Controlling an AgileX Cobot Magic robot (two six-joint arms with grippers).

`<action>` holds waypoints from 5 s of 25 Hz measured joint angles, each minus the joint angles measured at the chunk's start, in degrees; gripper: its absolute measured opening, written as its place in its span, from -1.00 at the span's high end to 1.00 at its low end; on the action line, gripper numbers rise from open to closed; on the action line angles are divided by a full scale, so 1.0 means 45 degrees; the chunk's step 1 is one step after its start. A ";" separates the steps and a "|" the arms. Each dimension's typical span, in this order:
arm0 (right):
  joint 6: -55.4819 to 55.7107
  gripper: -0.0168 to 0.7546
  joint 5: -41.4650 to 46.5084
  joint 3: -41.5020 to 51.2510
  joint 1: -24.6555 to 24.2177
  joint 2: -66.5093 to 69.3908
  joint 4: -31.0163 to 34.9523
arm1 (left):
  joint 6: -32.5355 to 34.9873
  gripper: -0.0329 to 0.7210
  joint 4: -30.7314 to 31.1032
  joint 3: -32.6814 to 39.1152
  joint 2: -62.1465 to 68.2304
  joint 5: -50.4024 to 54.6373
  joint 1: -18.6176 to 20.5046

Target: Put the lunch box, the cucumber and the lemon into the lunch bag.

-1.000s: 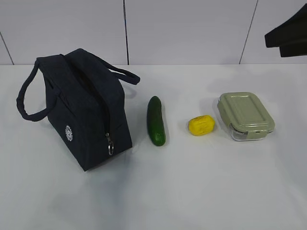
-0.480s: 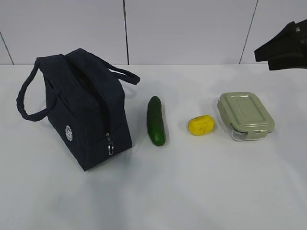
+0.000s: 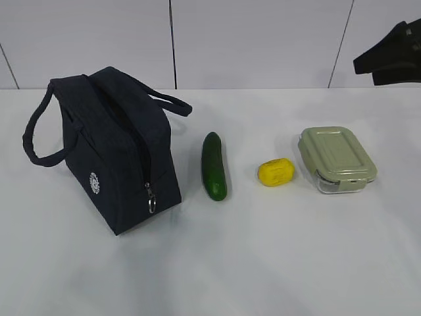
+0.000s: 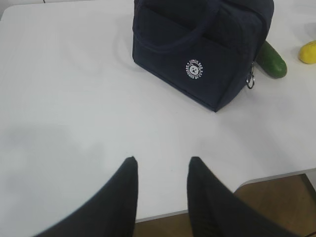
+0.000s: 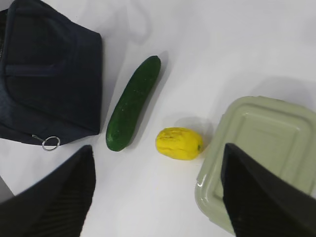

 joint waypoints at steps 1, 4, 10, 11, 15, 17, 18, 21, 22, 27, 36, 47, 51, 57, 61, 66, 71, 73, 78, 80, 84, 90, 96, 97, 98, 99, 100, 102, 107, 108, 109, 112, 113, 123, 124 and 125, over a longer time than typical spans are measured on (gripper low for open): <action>0.0028 -0.57 0.0000 0.0000 -0.0171 0.0031 -0.0059 | 0.0000 0.27 0.0000 0.0000 0.0000 0.0000 0.0000; 0.0139 -0.57 0.0000 -0.0031 -0.0878 0.0031 -0.0062 | 0.0000 0.27 0.0000 0.0000 0.0000 0.0000 0.0000; 0.0165 -0.57 0.0000 -0.0070 -0.2868 0.0358 0.0556 | 0.0000 0.27 0.0000 0.0000 0.0000 0.0000 0.0000; 0.0165 -0.57 0.0000 -0.0091 -0.3094 0.0575 0.0837 | 0.0000 0.27 0.0000 0.0000 0.0000 0.0000 0.0000; 0.0184 -0.57 -0.0069 -0.0091 -0.3245 0.1689 0.1420 | 0.0000 0.27 0.0000 0.0000 0.0000 0.0000 0.0000; 0.0184 -0.56 -0.0080 -0.0091 -0.3245 0.2186 0.1631 | 0.0000 0.27 0.0000 0.0000 0.0000 0.0000 0.0000; 0.0184 -0.56 -0.0080 -0.0091 -0.3220 0.2444 0.1757 | 0.0000 0.27 0.0000 0.0000 0.0000 0.0000 0.0000; 0.0184 -0.55 -0.0134 -0.0091 -0.3196 0.3134 0.2091 | 0.0000 0.27 0.0000 0.0000 0.0000 0.0000 0.0000; 0.0184 -0.55 -0.0166 -0.0091 -0.3196 0.3359 0.2175 | 0.0000 0.27 0.0000 0.0000 0.0000 0.0000 0.0000; 0.0046 -0.55 -0.0268 0.0061 -0.2996 0.4061 0.2294 | 0.0000 0.27 0.0000 0.0000 0.0000 0.0000 0.0000; -0.0482 -0.55 -0.0321 0.0082 -0.2759 0.4850 0.2466 | 0.0000 0.27 0.0000 0.0000 0.0000 0.0000 0.0000; -0.0803 -0.55 -0.0400 0.0082 -0.2759 0.5581 0.3356 | 0.0000 0.27 0.0000 0.0000 0.0000 0.0000 0.0000; -0.0803 -0.55 -0.0420 0.0082 -0.2759 0.5581 0.3290 | 0.0000 0.27 0.0000 0.0000 0.0000 0.0000 0.0000; -0.0693 -0.55 -0.0420 0.0082 -0.2736 0.5581 0.3347 | 0.0000 0.27 0.0000 0.0000 0.0000 0.0000 0.0000; -0.0631 -0.55 -0.0420 0.0082 -0.2477 0.5628 0.3269 | 0.0000 0.27 0.0000 0.0000 0.0000 0.0000 0.0000; -0.0601 -0.55 -0.0429 0.0082 -0.1910 0.5779 0.3191 | 0.0000 0.27 0.0000 0.0000 0.0000 0.0000 0.0000; -0.0601 -0.55 -0.0429 0.0082 -0.1854 0.5779 0.3191 | 0.0000 0.27 0.0000 0.0000 0.0000 0.0000 0.0000; -0.0601 -0.55 -0.0429 0.0082 -0.1854 0.5779 0.3191 | 0.0000 0.27 0.0000 0.0000 0.0000 0.0000 0.0000; -0.0508 -0.55 -0.0429 0.0082 -0.1854 0.5837 0.3377 | 0.0000 0.27 0.0000 0.0000 0.0000 0.0000 0.0000; -0.0351 -0.55 -0.0429 0.0082 -0.1854 0.6022 0.3558 | 0.0000 0.27 0.0000 0.0000 0.0000 0.0000 0.0000; -0.0137 -0.55 -0.0460 0.0082 -0.1854 0.6434 0.3578 | 0.0000 0.27 0.0000 0.0000 0.0000 0.0000 0.0000; 0.0186 -0.55 -0.0510 0.0082 -0.1787 0.6480 0.3586 | 0.0000 0.27 0.0000 0.0000 0.0000 0.0000 0.0000; 0.0509 -0.55 -0.0537 0.0082 -0.1416 0.6480 0.3586 | 0.0000 0.27 0.0000 0.0000 0.0000 0.0000 0.0000; 0.0509 -0.55 -0.0537 0.0082 -0.1393 0.6480 0.3537 | 0.0000 0.27 0.0000 0.0000 0.0000 0.0000 0.0000; 0.0509 -0.55 -0.0537 0.0082 -0.1396 0.6480 0.3540 | 0.0000 0.27 0.0000 0.0000 0.0000 0.0000 0.0000; 0.0509 -0.55 -0.0537 0.0082 -0.1396 0.6480 0.3540 | 0.0000 0.27 0.0000 0.0000 0.0000 0.0000 0.0000; 0.0509 -0.55 -0.0537 0.0082 -0.1396 0.6480 0.3540 | 0.0000 0.27 0.0000 0.0000 0.0000 0.0000 0.0000; 0.0536 -0.55 -0.0537 0.0082 -0.1396 0.6480 0.3512 | 0.0000 0.27 0.0000 0.0000 0.0000 0.0000 0.0000; 0.0957 -0.47 -0.0537 0.0082 -0.1396 0.6480 0.3057 | 0.0000 0.27 0.0000 0.0000 0.0000 0.0000 0.0000; 0.1008 -0.42 -0.0537 0.0082 -0.1396 0.6480 0.3055 | 0.0000 0.27 0.0000 0.0000 0.0000 0.0000 0.0000; 0.1046 -0.37 -0.0514 0.0082 -0.1396 0.6480 0.3055 | 0.0000 0.27 0.0000 0.0000 0.0000 0.0000 0.0000; 0.1094 -0.30 -0.0494 0.0057 -0.1396 0.6480 0.3055 | 0.0000 0.27 0.0000 0.0000 0.0000 0.0000 0.0000; 0.1116 -0.30 -0.0486 0.0057 -0.1396 0.6480 0.3055 | 0.0000 0.27 0.0000 0.0000 0.0000 0.0000 0.0000; 0.1172 -0.16 -0.0421 0.0057 -0.1396 0.6480 0.3077 | 0.0000 0.27 0.0000 0.0000 0.0000 0.0000 0.0000; 0.1195 -0.14 -0.0394 0.0057 -0.1396 0.6480 0.3101 | 0.0000 0.27 0.0000 0.0000 0.0000 0.0000 0.0000; 0.1218 -0.11 -0.0368 0.0057 -0.1396 0.6480 0.3101 | 0.0000 0.27 0.0000 0.0000 0.0000 0.0000 0.0000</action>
